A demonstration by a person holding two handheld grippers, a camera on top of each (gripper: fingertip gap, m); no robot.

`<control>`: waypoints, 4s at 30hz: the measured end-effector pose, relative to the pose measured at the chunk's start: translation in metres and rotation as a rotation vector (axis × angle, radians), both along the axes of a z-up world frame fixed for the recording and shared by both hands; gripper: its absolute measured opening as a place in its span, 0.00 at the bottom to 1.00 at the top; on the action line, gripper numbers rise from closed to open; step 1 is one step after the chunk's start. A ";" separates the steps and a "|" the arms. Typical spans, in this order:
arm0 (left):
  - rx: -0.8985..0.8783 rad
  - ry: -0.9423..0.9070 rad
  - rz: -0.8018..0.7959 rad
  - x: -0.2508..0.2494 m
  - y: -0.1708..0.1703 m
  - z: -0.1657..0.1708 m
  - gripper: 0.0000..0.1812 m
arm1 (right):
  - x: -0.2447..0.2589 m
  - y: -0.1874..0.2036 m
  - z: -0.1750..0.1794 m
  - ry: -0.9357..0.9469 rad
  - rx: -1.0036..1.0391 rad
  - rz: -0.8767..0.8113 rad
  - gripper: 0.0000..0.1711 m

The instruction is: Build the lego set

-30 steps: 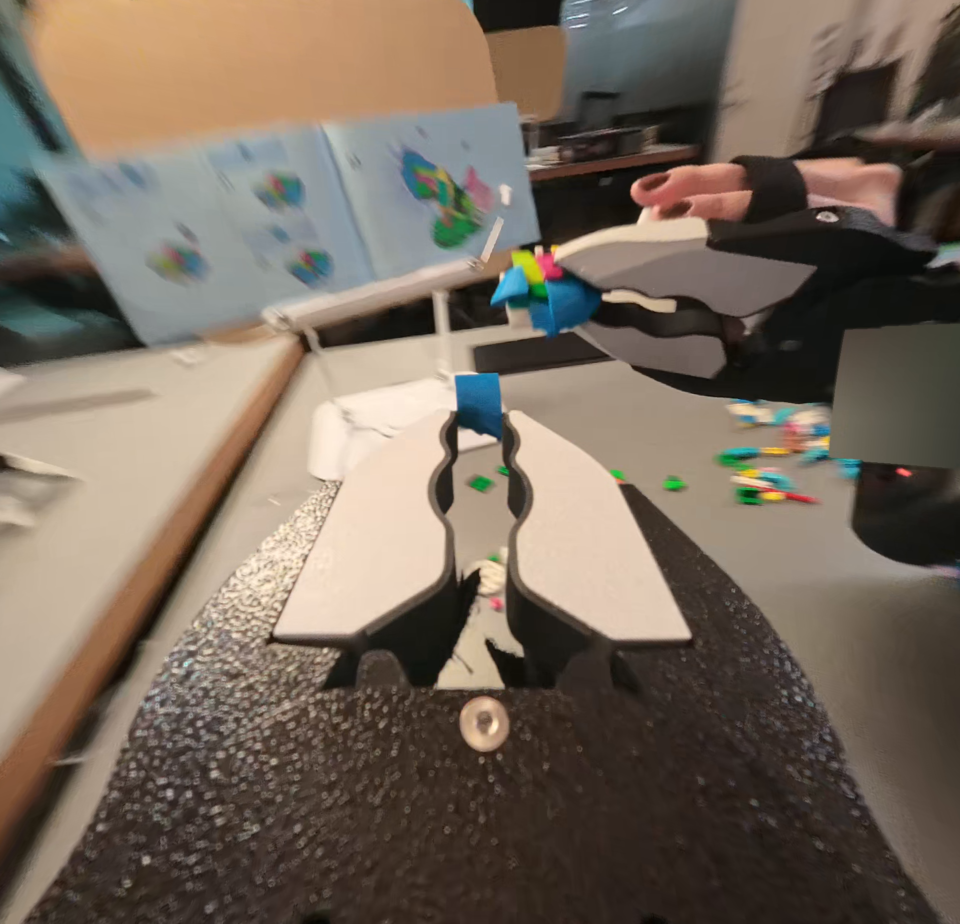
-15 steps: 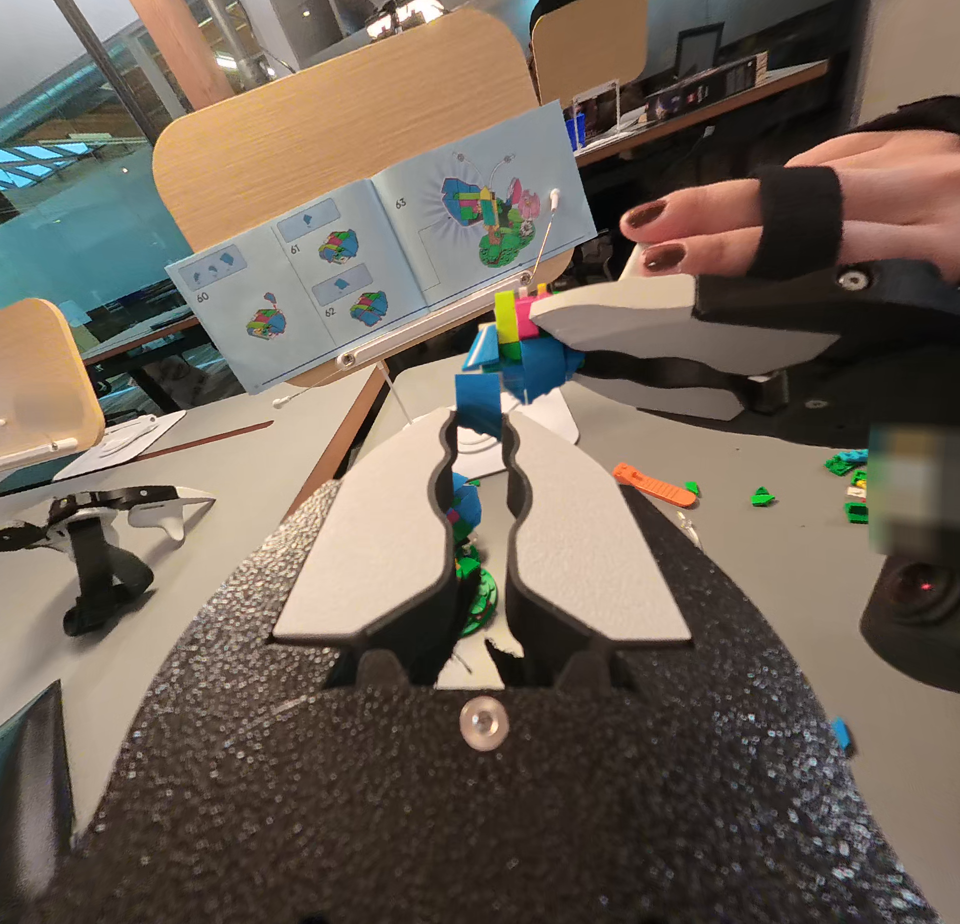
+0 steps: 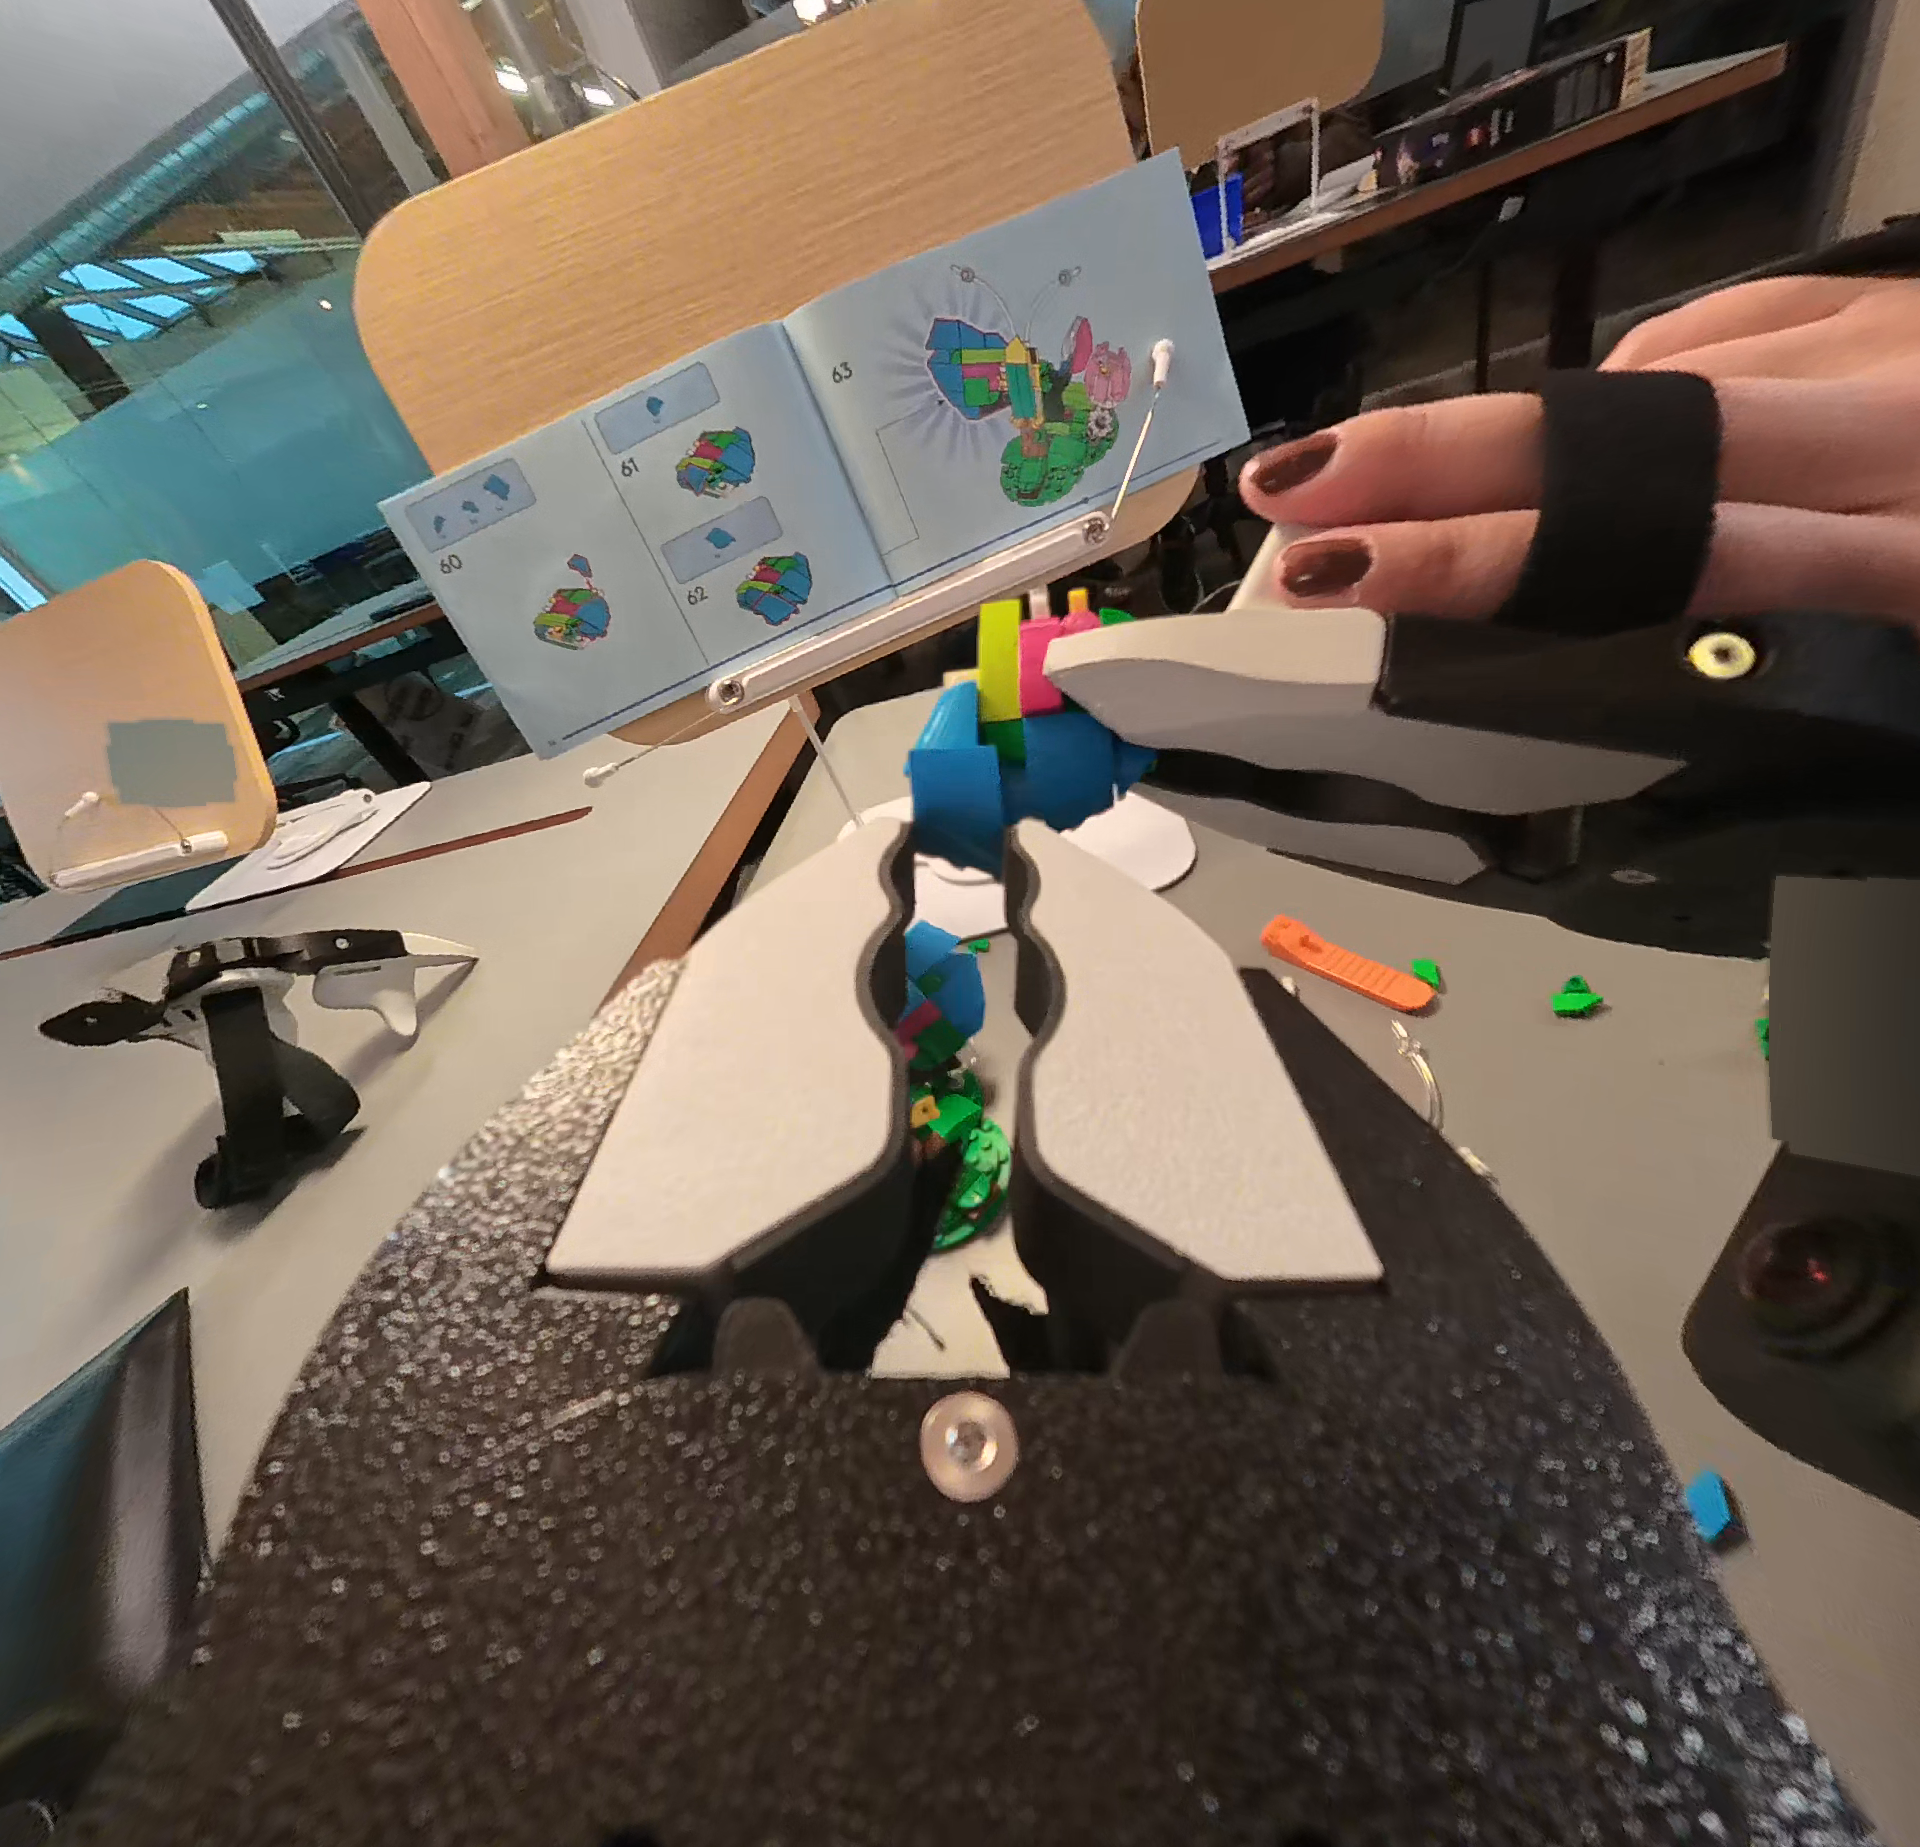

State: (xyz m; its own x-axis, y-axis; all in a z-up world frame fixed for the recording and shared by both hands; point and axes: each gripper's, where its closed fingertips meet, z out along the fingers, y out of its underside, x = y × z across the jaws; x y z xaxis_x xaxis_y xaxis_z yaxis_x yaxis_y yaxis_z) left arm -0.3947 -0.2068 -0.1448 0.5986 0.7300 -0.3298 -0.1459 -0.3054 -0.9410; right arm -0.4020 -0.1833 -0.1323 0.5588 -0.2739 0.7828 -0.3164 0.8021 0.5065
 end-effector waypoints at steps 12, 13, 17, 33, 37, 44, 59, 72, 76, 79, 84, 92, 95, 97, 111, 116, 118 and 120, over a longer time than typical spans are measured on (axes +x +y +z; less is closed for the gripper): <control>0.003 -0.056 -0.023 0.000 0.002 -0.006 0.08 | 0.000 -0.001 -0.001 -0.005 -0.006 0.009 0.08; 0.002 -0.055 -0.023 0.000 0.002 -0.006 0.08 | -0.001 -0.001 -0.001 -0.005 -0.005 0.008 0.08; 0.005 -0.058 -0.025 0.000 0.003 -0.006 0.08 | -0.001 -0.001 -0.002 -0.004 -0.003 0.006 0.08; 0.000 -0.053 -0.029 0.001 0.002 -0.007 0.08 | -0.001 -0.003 -0.002 0.000 -0.004 0.009 0.08; -0.006 -0.045 -0.026 0.001 0.002 -0.007 0.08 | -0.001 -0.003 -0.002 -0.001 -0.004 0.008 0.08; -0.011 -0.035 -0.020 0.001 0.001 -0.008 0.08 | -0.001 -0.004 -0.003 -0.003 -0.008 0.012 0.08; -0.016 -0.029 -0.017 0.002 -0.001 -0.009 0.09 | -0.001 -0.006 -0.004 -0.010 -0.009 0.018 0.08; -0.024 -0.034 -0.005 0.000 -0.008 -0.010 0.08 | -0.001 -0.009 -0.008 -0.034 -0.007 0.025 0.08; -0.047 -0.076 0.036 -0.009 -0.024 -0.023 0.08 | -0.003 -0.008 -0.010 -0.050 -0.011 0.022 0.08; -0.097 -0.166 0.078 -0.022 -0.041 -0.048 0.08 | -0.006 -0.009 -0.017 -0.096 -0.005 0.022 0.08; -0.189 -0.371 0.124 -0.039 -0.071 -0.101 0.09 | -0.013 -0.018 -0.044 -0.220 0.025 0.040 0.08; -0.287 -0.688 0.077 -0.034 -0.087 -0.175 0.08 | -0.018 -0.037 -0.082 -0.318 0.071 0.083 0.08; -0.201 -0.634 0.000 -0.026 -0.075 -0.159 0.09 | -0.020 -0.039 -0.088 -0.324 0.077 0.083 0.08; -0.122 -0.549 -0.052 -0.020 -0.066 -0.134 0.09 | -0.022 -0.038 -0.087 -0.300 0.070 0.068 0.08; -0.088 -0.449 -0.065 -0.011 -0.050 -0.094 0.09 | -0.021 -0.052 -0.092 -0.325 0.064 0.040 0.08; -0.087 -0.495 -0.050 -0.013 -0.052 -0.099 0.08 | -0.020 -0.055 -0.095 -0.327 0.069 0.031 0.08; -0.074 -0.511 -0.047 -0.014 -0.053 -0.100 0.09 | -0.020 -0.056 -0.095 -0.323 0.071 0.030 0.08; -0.065 -0.529 -0.050 -0.014 -0.053 -0.101 0.08 | -0.020 -0.056 -0.096 -0.324 0.072 0.026 0.08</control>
